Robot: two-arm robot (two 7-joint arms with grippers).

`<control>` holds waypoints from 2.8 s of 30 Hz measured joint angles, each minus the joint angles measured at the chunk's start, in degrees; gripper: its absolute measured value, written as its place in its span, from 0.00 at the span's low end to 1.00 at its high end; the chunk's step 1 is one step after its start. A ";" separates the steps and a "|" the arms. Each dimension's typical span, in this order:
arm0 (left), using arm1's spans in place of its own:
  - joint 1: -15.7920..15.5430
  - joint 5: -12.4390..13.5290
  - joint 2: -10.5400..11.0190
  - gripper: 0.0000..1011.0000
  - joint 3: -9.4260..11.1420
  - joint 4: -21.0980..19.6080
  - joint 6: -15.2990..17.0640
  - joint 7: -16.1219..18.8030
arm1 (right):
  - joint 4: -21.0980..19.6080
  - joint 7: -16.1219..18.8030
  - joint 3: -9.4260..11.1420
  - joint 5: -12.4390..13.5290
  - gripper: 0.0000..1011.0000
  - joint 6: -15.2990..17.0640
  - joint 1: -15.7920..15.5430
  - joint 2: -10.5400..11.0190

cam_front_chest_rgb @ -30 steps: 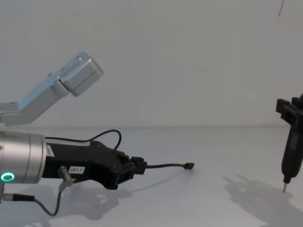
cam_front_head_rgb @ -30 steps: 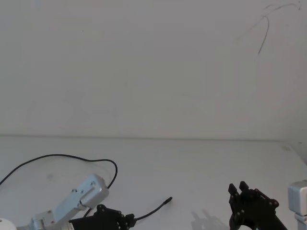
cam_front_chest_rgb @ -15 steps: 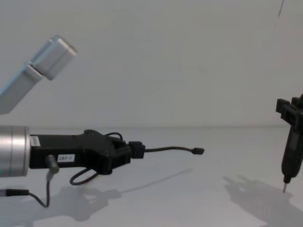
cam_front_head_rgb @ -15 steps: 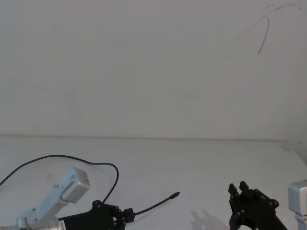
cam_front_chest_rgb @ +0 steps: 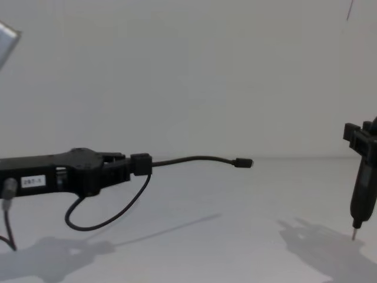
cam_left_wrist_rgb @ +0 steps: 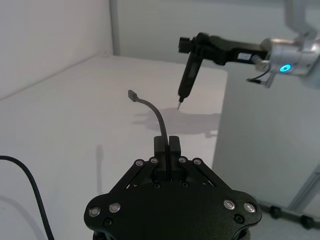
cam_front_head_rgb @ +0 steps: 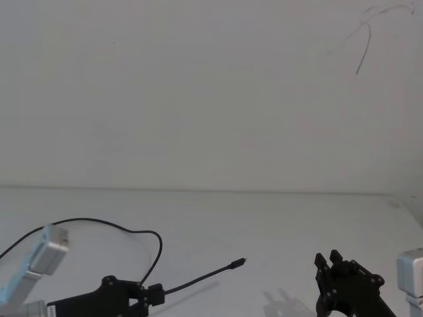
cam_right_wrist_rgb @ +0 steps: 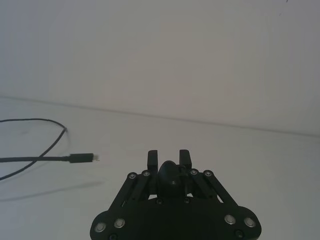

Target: Pick up the data cable with the one hand.

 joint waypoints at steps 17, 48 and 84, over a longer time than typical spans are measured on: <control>1.11 -5.60 1.71 0.05 -1.65 0.13 0.00 -5.09 | -2.27 1.28 -0.16 0.22 0.25 -1.00 1.82 -1.17; 1.46 -7.39 2.24 0.05 -2.18 0.16 0.05 -6.73 | -4.76 3.42 -0.92 3.53 0.25 3.44 7.44 -6.35; 1.47 -7.53 2.30 0.05 -2.20 0.15 0.05 -6.85 | -2.47 6.67 -3.93 5.93 0.25 2.58 8.45 -8.87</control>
